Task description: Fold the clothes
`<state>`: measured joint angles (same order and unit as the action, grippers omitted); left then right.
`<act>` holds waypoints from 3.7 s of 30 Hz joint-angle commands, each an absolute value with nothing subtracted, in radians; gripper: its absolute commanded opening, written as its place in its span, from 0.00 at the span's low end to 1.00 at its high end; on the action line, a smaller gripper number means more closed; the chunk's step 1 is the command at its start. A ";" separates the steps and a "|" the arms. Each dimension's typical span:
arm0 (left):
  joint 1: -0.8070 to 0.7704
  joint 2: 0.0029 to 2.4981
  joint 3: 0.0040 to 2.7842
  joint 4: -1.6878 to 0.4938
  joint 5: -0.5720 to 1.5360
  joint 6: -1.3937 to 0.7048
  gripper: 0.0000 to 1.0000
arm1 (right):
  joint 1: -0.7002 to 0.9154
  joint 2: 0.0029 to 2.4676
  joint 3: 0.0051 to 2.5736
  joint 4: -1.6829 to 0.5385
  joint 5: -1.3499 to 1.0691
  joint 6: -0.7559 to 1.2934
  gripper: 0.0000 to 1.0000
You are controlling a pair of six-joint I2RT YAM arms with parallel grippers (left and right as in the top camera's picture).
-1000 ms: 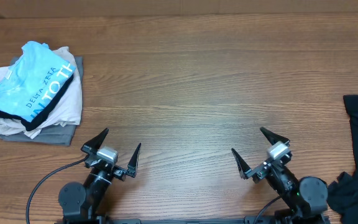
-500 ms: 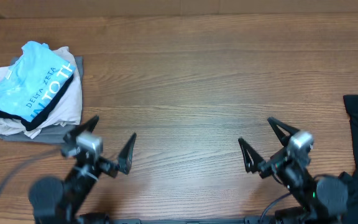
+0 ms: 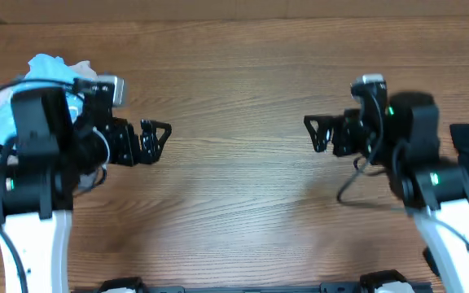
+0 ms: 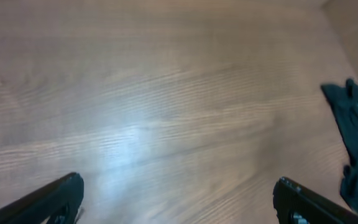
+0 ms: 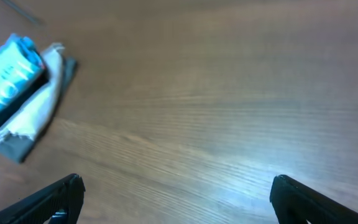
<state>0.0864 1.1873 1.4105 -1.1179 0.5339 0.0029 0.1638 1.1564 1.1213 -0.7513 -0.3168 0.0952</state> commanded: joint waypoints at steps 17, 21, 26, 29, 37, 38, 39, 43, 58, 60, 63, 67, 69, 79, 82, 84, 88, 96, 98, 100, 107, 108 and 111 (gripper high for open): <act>0.084 1.280 1.483 -1.208 0.611 0.064 1.00 | -0.479 1.586 1.363 -0.654 -0.111 0.532 1.00; 0.084 1.280 1.483 -1.195 0.656 0.064 1.00 | -0.589 1.720 1.363 -0.545 -0.188 0.537 0.97; 0.084 1.280 1.483 -1.193 0.718 0.064 1.00 | -0.641 1.847 1.363 -0.490 -0.118 0.536 0.97; 0.084 1.280 1.483 -1.192 0.769 0.064 1.00 | -0.649 1.910 1.363 -0.434 -0.101 0.536 0.97; 0.084 1.281 1.483 -1.193 0.772 0.064 1.00 | -0.651 2.030 1.363 -0.421 0.040 0.536 0.93; 0.084 1.281 1.483 -1.192 0.772 0.064 1.00 | -0.651 2.041 1.363 -0.426 0.056 0.536 0.91; 0.084 1.281 1.483 -1.192 0.772 0.064 1.00 | -0.651 2.050 1.363 -0.434 0.070 0.536 0.90; 0.084 1.281 1.483 -1.189 0.771 0.064 1.00 | -0.651 2.074 1.363 -0.465 0.096 0.536 0.82; 0.085 1.281 1.483 -1.179 0.740 0.065 1.00 | -0.434 1.934 1.363 -0.483 -0.412 0.410 0.04; 0.085 1.281 1.483 -1.178 0.729 0.065 1.00 | -0.341 1.893 1.363 -0.493 -0.418 0.402 0.04; 0.085 1.281 1.483 -1.179 0.680 0.064 1.00 | -0.199 1.854 1.363 -0.518 -0.417 0.377 0.04; 0.085 1.280 1.490 -1.195 0.582 0.064 1.00 | 0.039 1.846 1.362 -0.620 -0.415 0.326 0.04; 0.085 1.280 1.495 -1.201 0.547 0.064 1.00 | 0.146 1.846 1.362 -0.658 -0.412 0.272 0.08; 0.084 1.281 1.502 -1.197 0.535 0.064 1.00 | 0.509 1.822 1.364 -0.680 -0.092 0.082 0.34; 0.078 1.286 1.501 -1.196 0.551 0.064 1.00 | 0.456 1.776 1.364 -0.668 -0.086 0.119 0.38; 0.059 1.295 1.501 -1.191 0.551 0.064 1.00 | 0.393 1.741 1.364 -0.664 -0.089 0.174 0.46; -0.015 1.337 1.501 -1.164 0.551 0.064 0.70 | 0.213 1.677 1.364 -0.670 -0.166 0.263 0.64; -0.260 1.584 1.501 -1.058 0.515 0.033 0.50 | -0.117 1.663 1.362 -0.839 -0.329 0.402 0.66; -0.318 1.677 1.501 -1.018 0.470 0.017 0.50 | -0.166 1.663 1.362 -0.881 -0.348 0.402 0.67; -0.358 1.762 1.501 -0.974 0.459 0.015 0.49 | -0.201 1.663 1.362 -0.918 -0.350 0.402 0.70; -0.413 2.008 1.501 -0.858 0.461 0.000 0.51 | -0.228 1.663 1.359 -0.958 -0.339 0.400 0.79; -0.415 2.032 1.501 -0.855 0.461 0.000 0.51 | -0.225 1.663 1.357 -0.952 -0.334 0.400 0.80; -0.416 2.101 1.501 -0.862 0.461 0.000 0.51 | -0.213 1.665 1.334 -0.920 -0.291 0.387 0.82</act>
<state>-0.4126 2.0506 1.4864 -0.8597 0.4721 0.0166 -0.2249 1.6752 1.3514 -0.9329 -0.3244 0.3916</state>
